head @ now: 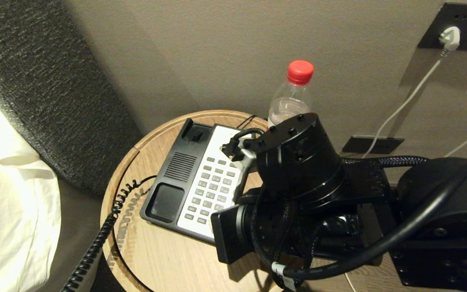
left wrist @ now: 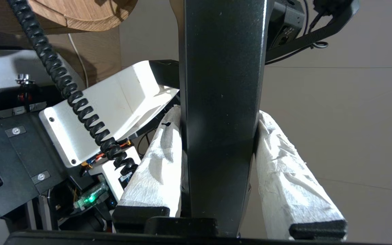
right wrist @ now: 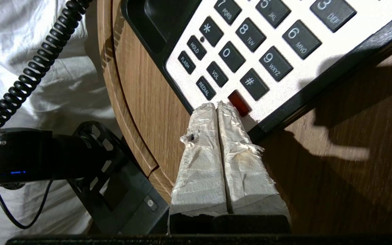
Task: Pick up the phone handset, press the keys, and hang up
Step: Dial the number, then put the handset back
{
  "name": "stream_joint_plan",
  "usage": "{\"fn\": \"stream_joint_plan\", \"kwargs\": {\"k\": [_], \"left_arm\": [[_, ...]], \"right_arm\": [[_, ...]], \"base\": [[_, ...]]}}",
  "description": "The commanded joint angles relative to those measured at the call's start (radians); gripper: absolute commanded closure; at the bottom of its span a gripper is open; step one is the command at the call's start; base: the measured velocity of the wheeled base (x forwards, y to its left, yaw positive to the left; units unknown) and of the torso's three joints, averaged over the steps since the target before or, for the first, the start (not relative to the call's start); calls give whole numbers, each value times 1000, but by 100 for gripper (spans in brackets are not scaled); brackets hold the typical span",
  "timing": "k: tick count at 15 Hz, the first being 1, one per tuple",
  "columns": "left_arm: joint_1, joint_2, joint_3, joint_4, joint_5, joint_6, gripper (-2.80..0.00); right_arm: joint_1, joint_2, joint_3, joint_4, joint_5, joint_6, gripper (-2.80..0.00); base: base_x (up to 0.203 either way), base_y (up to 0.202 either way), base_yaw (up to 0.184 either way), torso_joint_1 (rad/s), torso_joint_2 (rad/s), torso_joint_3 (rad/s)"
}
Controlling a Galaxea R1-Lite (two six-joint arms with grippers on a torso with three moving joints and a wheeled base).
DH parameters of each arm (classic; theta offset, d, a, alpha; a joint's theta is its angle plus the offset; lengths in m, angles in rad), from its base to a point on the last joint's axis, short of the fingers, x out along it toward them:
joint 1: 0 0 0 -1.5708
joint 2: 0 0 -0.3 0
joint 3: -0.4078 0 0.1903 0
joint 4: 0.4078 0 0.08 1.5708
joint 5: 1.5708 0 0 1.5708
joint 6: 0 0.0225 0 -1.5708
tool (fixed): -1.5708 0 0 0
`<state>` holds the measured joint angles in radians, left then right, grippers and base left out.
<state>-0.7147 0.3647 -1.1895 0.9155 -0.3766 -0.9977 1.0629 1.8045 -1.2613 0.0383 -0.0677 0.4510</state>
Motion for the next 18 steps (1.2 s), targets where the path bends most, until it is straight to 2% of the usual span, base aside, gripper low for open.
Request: {"fn": "stream_joint_plan", "kwargs": {"k": [1, 6, 9, 12, 14, 16, 18], "left_arm": [[0, 2, -2, 6, -2, -7, 0], [0, 13, 1, 5, -1, -3, 0], [0, 77, -7, 1, 2, 2, 0], [0, 197, -8, -93, 7, 31, 0], [1, 217, -9, -116, 15, 53, 0], [3, 331, -7, -128, 56, 140, 0], [4, 458, 6, -140, 130, 309, 0]], "right_arm": [[-1, 9, -3, -1, -1, 0, 0], [-10, -51, 14, 4, -1, 5, 0], [-27, -132, 46, 5, -2, 6, 0], [-43, -217, 73, 27, -36, 9, 0], [-53, -231, 79, 30, -39, 9, 0], [-79, -332, 96, 40, -40, 20, 0], [-102, -417, 104, 72, -41, 41, 0]], "base": [[0, 0, 0, 0, 0, 0], [0, 0, 0, 0, 0, 0], [0, 0, 0, 0, 0, 0], [0, 0, 0, 0, 0, 0], [0, 0, 0, 0, 0, 0], [0, 0, 0, 0, 0, 0], [0, 0, 0, 0, 0, 0]]}}
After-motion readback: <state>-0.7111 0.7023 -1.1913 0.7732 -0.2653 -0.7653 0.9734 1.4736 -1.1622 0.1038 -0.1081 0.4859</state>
